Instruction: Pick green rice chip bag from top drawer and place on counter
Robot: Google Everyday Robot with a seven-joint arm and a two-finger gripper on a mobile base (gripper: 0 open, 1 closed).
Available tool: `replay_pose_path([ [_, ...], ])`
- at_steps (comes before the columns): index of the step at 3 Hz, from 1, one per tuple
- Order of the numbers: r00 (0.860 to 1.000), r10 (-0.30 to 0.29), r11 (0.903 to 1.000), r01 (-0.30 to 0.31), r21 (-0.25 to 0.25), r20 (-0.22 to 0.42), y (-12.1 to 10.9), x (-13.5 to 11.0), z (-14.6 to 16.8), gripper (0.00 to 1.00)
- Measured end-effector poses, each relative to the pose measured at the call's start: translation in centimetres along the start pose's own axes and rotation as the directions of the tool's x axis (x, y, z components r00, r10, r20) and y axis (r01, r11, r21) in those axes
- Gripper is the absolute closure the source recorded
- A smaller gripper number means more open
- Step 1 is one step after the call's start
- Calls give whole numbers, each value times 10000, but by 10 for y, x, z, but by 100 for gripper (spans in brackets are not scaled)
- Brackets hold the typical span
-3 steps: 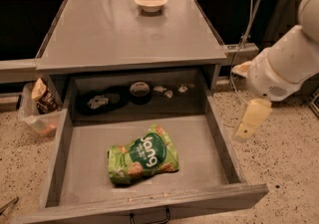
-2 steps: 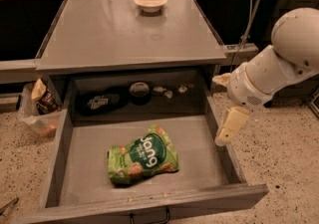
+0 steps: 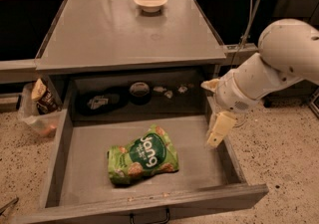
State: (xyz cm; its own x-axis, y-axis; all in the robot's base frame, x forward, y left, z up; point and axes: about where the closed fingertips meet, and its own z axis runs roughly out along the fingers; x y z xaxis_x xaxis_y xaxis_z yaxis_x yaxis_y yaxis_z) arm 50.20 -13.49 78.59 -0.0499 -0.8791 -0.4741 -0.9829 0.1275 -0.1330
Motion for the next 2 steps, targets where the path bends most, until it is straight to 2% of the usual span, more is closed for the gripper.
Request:
replay_pose_path([
  [1, 9941, -272, 9939, 381, -1034, 1049, 21, -38, 56, 0],
  [2, 9804, -556, 9766, 928, -1939, 1892, 52, -74, 107, 0],
])
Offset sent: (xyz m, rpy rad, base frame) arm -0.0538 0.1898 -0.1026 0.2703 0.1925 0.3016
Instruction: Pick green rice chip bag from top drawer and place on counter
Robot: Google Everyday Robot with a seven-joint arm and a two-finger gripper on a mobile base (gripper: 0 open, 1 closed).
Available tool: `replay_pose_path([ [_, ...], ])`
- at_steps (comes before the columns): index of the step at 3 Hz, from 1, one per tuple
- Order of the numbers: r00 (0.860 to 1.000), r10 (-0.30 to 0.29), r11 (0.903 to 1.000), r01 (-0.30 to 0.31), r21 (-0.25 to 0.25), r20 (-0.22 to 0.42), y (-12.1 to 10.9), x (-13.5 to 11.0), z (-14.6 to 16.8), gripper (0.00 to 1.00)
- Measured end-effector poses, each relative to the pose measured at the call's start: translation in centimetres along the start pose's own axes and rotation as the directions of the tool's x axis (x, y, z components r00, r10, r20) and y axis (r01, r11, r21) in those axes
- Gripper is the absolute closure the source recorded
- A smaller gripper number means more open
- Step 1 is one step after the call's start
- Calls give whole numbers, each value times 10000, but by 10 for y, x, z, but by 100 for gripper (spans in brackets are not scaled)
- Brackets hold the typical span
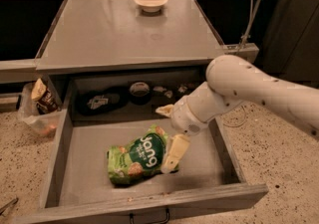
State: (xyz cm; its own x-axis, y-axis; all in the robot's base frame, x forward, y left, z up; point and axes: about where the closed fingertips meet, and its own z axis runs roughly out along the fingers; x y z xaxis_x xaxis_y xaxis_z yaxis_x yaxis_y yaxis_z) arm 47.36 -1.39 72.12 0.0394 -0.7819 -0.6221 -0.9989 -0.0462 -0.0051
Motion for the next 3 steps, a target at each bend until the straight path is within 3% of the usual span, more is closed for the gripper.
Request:
replay_pose_path([
  [1, 9986, 1, 9959, 48, -904, 538, 21, -8, 50, 0],
  [2, 9985, -1, 9959, 50, -906, 539, 21, -8, 50, 0],
  [3, 9972, -145, 9945, 221, -1027, 740, 11, -9, 75, 0],
])
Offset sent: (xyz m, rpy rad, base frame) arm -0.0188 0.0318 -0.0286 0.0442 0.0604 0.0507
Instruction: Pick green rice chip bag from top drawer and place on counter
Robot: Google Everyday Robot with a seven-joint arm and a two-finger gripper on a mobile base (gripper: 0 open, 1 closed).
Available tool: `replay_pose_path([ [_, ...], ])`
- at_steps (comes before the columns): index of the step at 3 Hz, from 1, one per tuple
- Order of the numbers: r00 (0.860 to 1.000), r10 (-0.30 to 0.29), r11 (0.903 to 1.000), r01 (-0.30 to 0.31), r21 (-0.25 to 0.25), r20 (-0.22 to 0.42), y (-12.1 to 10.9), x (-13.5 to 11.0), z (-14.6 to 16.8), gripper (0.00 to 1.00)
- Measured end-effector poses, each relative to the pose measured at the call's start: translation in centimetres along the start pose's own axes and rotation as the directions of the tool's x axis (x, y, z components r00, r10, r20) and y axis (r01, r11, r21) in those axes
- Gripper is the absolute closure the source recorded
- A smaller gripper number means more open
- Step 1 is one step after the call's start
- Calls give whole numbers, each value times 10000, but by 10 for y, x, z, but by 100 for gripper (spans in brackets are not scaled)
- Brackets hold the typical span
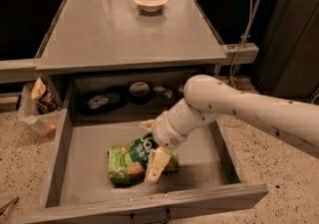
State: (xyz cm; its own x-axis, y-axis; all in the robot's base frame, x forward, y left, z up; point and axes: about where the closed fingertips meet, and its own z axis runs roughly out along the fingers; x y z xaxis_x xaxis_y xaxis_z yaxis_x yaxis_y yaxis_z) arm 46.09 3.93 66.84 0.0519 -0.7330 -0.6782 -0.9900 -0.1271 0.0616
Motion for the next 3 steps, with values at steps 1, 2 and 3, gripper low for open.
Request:
replay_pose_path([
  [1, 9997, -264, 9987, 263, -426, -18, -8, 3, 35, 0],
  [2, 9988, -374, 9963, 348, -784, -317, -5, 12, 66, 0],
  [3, 9987, -394, 9961, 367, -799, -326, -5, 12, 67, 19],
])
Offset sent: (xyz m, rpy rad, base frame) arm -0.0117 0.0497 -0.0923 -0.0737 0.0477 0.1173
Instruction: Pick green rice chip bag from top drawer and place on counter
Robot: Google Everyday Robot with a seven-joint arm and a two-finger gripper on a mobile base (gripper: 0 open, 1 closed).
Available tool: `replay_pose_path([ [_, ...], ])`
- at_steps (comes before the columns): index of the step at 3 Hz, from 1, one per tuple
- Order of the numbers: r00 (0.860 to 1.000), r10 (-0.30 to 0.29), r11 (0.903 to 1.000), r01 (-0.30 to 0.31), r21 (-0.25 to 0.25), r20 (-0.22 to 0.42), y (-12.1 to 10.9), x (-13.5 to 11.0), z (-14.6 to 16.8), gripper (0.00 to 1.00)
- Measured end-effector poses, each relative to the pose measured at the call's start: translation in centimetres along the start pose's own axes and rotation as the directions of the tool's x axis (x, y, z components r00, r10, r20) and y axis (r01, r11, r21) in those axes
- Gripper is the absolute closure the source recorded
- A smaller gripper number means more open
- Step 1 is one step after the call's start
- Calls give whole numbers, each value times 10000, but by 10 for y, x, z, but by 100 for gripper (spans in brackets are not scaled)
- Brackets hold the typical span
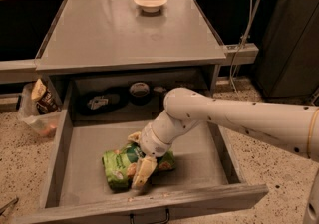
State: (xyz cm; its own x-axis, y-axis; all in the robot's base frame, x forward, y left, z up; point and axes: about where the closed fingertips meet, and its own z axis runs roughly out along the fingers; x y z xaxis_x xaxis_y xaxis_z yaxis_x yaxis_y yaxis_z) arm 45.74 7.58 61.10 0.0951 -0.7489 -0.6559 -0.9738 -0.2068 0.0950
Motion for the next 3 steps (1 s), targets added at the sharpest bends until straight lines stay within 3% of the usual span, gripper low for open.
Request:
replay_pose_path([
  [2, 10000, -1, 10000, 1, -10, 13, 0, -1, 0, 65],
  [3, 9984, -203, 9997, 197, 116, 519, 3, -35, -42, 89],
])
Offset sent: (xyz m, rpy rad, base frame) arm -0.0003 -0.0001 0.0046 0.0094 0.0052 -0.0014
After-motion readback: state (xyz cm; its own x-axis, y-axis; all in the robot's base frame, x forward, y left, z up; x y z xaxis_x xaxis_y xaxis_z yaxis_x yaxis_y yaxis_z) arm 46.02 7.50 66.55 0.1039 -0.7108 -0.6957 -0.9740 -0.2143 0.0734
